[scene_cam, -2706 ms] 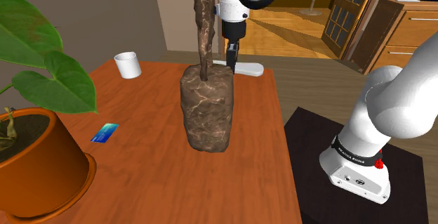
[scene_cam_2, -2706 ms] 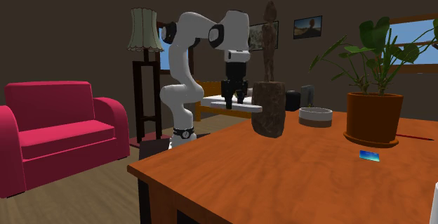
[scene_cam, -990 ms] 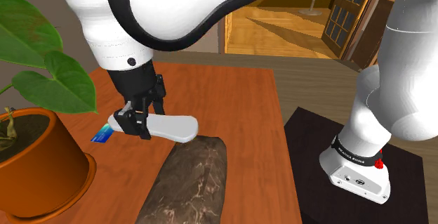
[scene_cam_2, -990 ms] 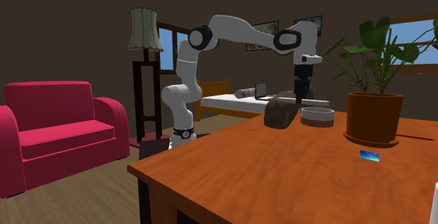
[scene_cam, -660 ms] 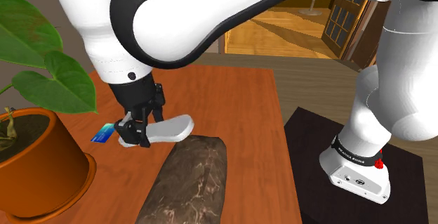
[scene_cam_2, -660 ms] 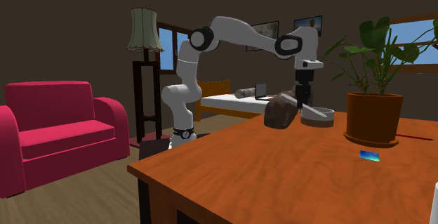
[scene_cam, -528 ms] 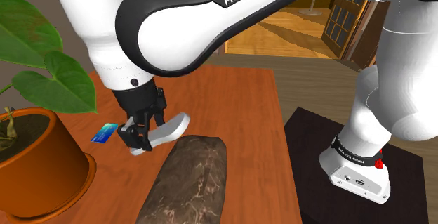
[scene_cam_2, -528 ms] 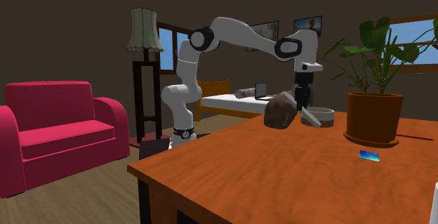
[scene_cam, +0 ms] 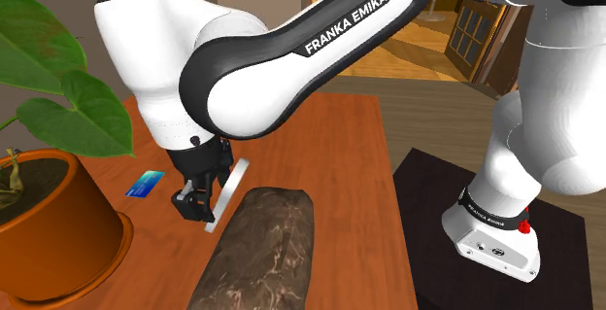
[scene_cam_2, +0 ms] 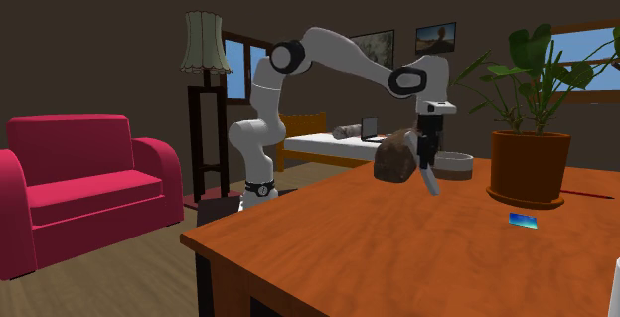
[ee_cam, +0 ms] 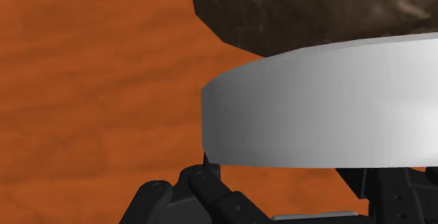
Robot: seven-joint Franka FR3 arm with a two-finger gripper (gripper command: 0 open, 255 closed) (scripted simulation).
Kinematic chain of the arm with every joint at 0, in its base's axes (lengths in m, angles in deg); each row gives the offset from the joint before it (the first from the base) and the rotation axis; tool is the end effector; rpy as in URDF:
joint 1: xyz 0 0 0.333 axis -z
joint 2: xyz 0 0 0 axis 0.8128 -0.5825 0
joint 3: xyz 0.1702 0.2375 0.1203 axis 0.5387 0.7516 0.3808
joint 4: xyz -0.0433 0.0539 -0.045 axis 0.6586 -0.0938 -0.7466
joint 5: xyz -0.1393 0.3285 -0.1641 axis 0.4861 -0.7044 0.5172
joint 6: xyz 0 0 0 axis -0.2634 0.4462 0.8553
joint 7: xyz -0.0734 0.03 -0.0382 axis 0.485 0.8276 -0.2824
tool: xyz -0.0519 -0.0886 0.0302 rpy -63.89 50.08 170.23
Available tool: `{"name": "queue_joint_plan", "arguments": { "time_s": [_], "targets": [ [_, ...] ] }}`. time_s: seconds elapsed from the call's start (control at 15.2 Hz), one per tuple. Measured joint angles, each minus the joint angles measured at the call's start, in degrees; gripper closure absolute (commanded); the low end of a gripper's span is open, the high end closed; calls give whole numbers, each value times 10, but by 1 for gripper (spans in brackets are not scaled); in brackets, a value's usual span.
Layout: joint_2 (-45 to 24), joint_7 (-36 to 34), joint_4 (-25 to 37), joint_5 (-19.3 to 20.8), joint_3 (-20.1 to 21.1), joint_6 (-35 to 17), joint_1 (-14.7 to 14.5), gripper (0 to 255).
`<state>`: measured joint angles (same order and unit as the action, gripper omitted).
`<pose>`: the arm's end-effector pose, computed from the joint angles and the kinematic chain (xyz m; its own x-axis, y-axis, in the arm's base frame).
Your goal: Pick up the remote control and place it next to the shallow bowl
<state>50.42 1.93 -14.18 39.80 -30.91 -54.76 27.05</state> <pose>0.4266 0.4693 0.4106 0.8763 0.4817 -0.0035 0.4817 -0.8761 0.0201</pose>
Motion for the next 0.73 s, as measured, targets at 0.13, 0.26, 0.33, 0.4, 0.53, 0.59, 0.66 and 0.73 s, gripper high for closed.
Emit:
{"name": "queue_joint_plan", "arguments": {
  "time_s": [0.13, 0.26, 0.33, 0.4, 0.53, 0.59, 0.66, 0.73],
  "targets": [
    [-6, -2, -6, 3, -1, -12, 0, 255],
    [-12, -3, -13, 6, -3, -26, 0, 255],
    [-13, -4, -19, 7, -3, -33, 0, 255],
    [-18, -5, -20, 10, -4, -40, -1, 255],
    [-20, -9, -28, 13, -6, -57, -1, 255],
    [-26, -9, -27, 15, -7, -61, -2, 255],
    [-26, -10, -34, 17, -8, -75, -1, 255],
    [-31, -13, -32, 20, -9, -80, -3, 255]
  ]
}}
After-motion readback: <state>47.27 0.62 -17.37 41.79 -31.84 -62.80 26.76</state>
